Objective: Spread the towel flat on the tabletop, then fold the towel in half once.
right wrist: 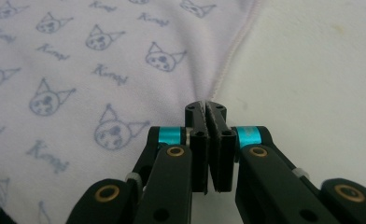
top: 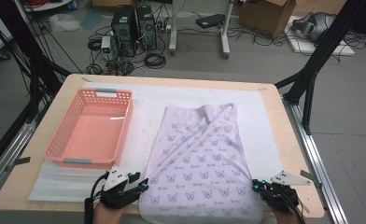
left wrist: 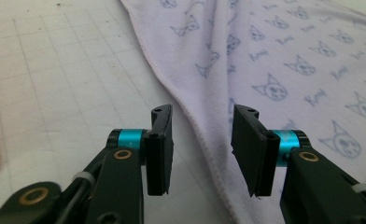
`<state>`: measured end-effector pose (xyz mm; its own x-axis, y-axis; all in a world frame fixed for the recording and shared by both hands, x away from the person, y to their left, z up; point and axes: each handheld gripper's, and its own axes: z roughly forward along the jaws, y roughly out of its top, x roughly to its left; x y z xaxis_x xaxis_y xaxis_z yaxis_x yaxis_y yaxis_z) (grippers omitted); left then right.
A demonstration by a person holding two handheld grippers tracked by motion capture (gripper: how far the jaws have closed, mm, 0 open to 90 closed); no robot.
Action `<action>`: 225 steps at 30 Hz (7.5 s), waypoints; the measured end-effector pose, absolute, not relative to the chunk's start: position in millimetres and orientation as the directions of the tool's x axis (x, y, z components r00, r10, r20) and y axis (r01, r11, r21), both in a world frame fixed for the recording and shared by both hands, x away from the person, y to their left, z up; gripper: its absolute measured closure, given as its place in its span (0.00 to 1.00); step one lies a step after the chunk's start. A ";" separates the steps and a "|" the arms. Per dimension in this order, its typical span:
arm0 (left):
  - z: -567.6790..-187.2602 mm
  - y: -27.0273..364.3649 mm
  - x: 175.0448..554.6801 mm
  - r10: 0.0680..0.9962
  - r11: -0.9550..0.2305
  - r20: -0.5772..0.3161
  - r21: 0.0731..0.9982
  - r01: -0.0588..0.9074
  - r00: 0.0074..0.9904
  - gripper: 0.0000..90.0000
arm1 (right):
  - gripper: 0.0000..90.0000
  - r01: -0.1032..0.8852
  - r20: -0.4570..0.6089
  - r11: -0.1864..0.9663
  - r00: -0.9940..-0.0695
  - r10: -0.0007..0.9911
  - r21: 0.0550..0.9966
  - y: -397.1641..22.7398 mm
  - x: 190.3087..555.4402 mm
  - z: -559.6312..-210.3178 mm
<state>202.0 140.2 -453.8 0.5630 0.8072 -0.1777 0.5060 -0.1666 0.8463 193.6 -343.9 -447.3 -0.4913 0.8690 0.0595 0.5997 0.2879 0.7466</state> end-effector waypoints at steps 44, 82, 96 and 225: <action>-459.5 119.1 201.1 0.742 -0.196 -0.230 0.823 0.533 0.629 0.64 | 0.83 0.603 0.058 0.248 -0.441 0.896 0.759 -366.4 158.8 -444.6; -458.5 126.8 211.9 0.745 -0.177 -0.225 0.841 0.511 0.628 0.61 | 0.75 0.581 0.096 0.157 -0.380 0.920 0.799 -379.4 176.1 -442.8; -448.5 122.8 234.7 0.727 -0.167 -0.210 0.870 0.464 0.654 0.57 | 0.82 0.595 0.092 0.178 -0.395 0.914 0.784 -370.0 217.7 -446.9; -422.0 99.4 364.7 0.854 -0.065 -0.255 0.813 0.579 0.453 0.97 | 0.97 0.625 0.093 0.179 -0.376 0.922 0.760 -362.2 335.1 -431.1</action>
<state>364.7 99.4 -422.0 0.4530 0.8544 -0.2546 0.5793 -0.0650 0.8125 335.1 -362.2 -431.1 -0.3765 0.9218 0.0928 0.6246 0.1786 0.7602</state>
